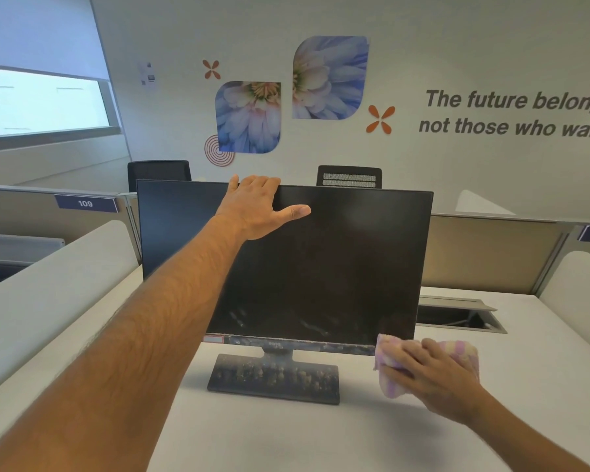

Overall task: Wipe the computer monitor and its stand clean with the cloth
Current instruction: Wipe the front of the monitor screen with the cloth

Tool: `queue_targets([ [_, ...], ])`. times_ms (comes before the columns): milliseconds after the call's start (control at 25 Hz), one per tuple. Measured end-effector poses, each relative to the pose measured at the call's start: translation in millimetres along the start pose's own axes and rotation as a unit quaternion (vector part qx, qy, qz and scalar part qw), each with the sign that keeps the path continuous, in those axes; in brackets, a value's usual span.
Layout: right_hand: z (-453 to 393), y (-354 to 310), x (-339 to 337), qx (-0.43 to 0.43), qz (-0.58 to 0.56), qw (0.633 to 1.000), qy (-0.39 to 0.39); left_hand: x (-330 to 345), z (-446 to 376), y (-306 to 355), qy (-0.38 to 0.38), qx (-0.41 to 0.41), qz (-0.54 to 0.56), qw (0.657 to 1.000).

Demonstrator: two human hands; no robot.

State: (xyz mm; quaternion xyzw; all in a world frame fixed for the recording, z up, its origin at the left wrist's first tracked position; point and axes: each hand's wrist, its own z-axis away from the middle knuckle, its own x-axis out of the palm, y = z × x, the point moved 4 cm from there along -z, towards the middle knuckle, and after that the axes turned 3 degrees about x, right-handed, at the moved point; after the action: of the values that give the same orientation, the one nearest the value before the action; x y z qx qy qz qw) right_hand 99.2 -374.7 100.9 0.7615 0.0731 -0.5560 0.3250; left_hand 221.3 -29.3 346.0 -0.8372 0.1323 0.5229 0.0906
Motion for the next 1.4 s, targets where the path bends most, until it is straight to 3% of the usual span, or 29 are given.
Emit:
queue_targets([
  [160, -15.6, 7.8, -22.2, 0.051, -0.028, 0.997, 0.059, 0.0, 0.3, -1.8, 0.006, -0.003, 0.000, 1.000],
  [360, -16.7, -6.9, -22.5, -0.049, 0.042, 0.997, 0.046, -0.5, -1.0, 0.5, 0.003, -0.002, 0.004, 1.000],
  [520, -32.8, 8.5, -38.7, 0.046, 0.001, 0.995, 0.086, -0.3, -0.3, -1.5, 0.003, 0.000, 0.002, 1.000],
  [680, -28.0, -16.4, -24.8, -0.097, 0.087, 0.991, 0.025, -1.1, -0.5, 0.5, 0.005, 0.002, 0.004, 1.000],
  [880, -46.5, 1.4, -41.2, 0.050, 0.010, 0.996, 0.071, -1.6, 0.7, -1.6, -0.001, 0.003, 0.003, 1.000],
  [1040, -30.4, -30.1, -21.1, -0.121, 0.090, 0.989, 0.003, -3.3, 1.3, 0.2, -0.003, 0.006, 0.001, 1.000],
  [1240, -54.9, -5.1, -45.6, 0.049, -0.009, 0.995, 0.082, -3.7, 1.4, -2.5, -0.008, 0.009, 0.001, 1.000],
  [1400, -45.6, -27.9, -37.9, -0.115, 0.082, 0.990, 0.031, -6.0, 2.7, -1.6, -0.012, 0.013, -0.001, 1.000],
])
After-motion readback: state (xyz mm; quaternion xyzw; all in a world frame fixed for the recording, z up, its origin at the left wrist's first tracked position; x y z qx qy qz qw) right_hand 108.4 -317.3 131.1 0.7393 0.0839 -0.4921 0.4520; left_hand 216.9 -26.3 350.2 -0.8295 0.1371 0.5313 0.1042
